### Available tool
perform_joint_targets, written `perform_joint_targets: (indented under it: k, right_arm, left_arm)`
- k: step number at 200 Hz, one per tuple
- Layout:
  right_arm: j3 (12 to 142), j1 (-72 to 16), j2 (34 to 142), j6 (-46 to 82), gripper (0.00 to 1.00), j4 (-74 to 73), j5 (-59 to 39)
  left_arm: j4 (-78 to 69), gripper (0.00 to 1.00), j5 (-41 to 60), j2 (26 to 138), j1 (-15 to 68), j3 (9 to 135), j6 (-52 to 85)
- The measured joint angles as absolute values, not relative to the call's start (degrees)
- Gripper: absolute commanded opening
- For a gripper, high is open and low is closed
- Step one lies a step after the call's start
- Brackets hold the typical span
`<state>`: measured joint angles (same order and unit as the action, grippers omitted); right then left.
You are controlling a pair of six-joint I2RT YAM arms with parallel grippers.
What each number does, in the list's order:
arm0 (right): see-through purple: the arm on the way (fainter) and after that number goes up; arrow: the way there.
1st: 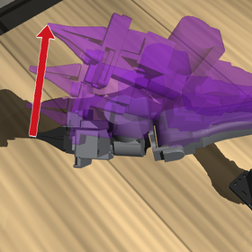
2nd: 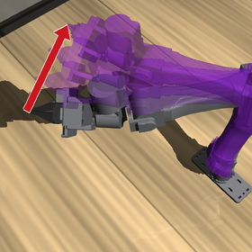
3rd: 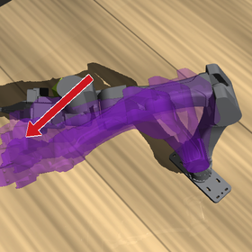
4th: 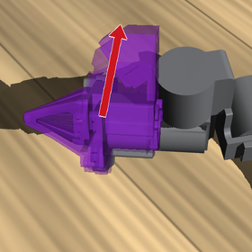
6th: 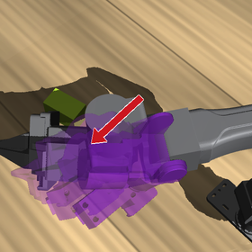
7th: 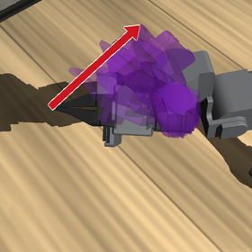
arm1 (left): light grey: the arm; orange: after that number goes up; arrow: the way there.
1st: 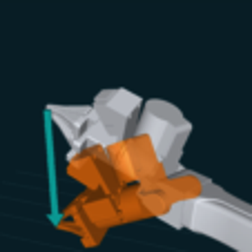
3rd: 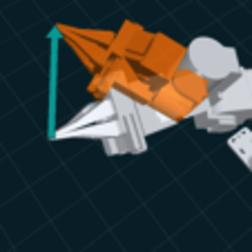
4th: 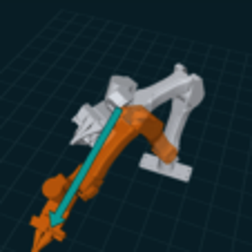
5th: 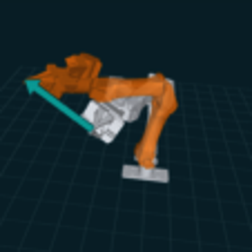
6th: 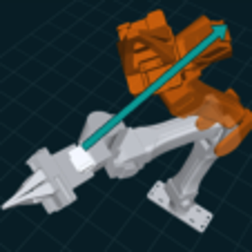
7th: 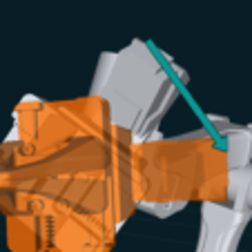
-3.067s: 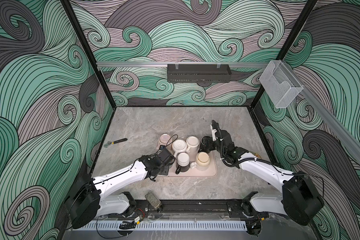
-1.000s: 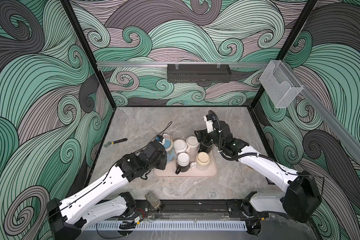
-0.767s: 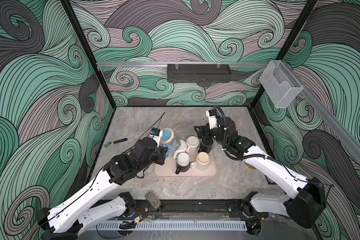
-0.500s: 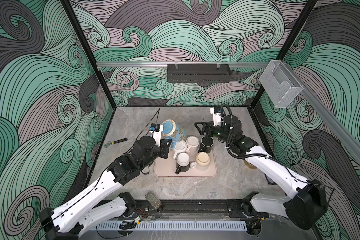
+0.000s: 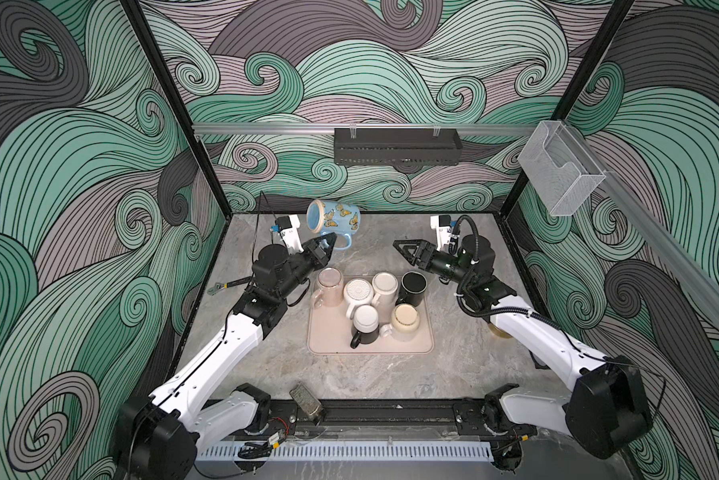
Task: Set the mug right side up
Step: 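Lift the blue mug with the left gripper and tilt it toward the right gripper, then grasp the blue mug rim with the right gripper while the left gripper holds it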
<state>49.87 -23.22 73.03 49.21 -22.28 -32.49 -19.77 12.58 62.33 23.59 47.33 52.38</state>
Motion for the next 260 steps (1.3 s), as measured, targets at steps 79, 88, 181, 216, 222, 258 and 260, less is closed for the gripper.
perform_joint_targets:
  k: [79,88,181,216,222,258,260]
  right_arm:
    - [54.0,-23.3,81.8,62.7,0.71,-37.3,-41.1]
    - [54.3,-23.5,82.4,63.8,0.70,-38.4,-41.8]
    - [59.2,-26.5,88.9,70.7,0.62,-43.4,-45.1]
    - [59.2,-26.5,90.3,73.0,0.59,-44.2,-45.0]
    - [59.2,-26.6,90.3,73.5,0.59,-44.8,-45.0]
    - [59.4,-26.7,91.0,76.3,0.51,-48.7,-45.1]
    - [59.4,-26.7,91.1,76.4,0.50,-49.0,-45.1]
  left_arm:
    - [-33.4,0.00,22.5,70.6,23.1,48.0,66.5]
    - [-34.3,0.00,23.3,71.4,23.1,48.0,66.9]
    - [-36.1,0.00,25.6,74.5,23.8,49.8,68.1]
    - [-37.0,0.00,26.3,74.5,24.5,49.8,67.9]
    - [-37.1,0.00,26.3,74.5,24.7,49.8,67.9]
    - [-38.0,0.00,26.3,74.7,26.0,49.9,67.7]
    - [-38.2,0.00,26.3,74.8,26.1,50.0,67.7]
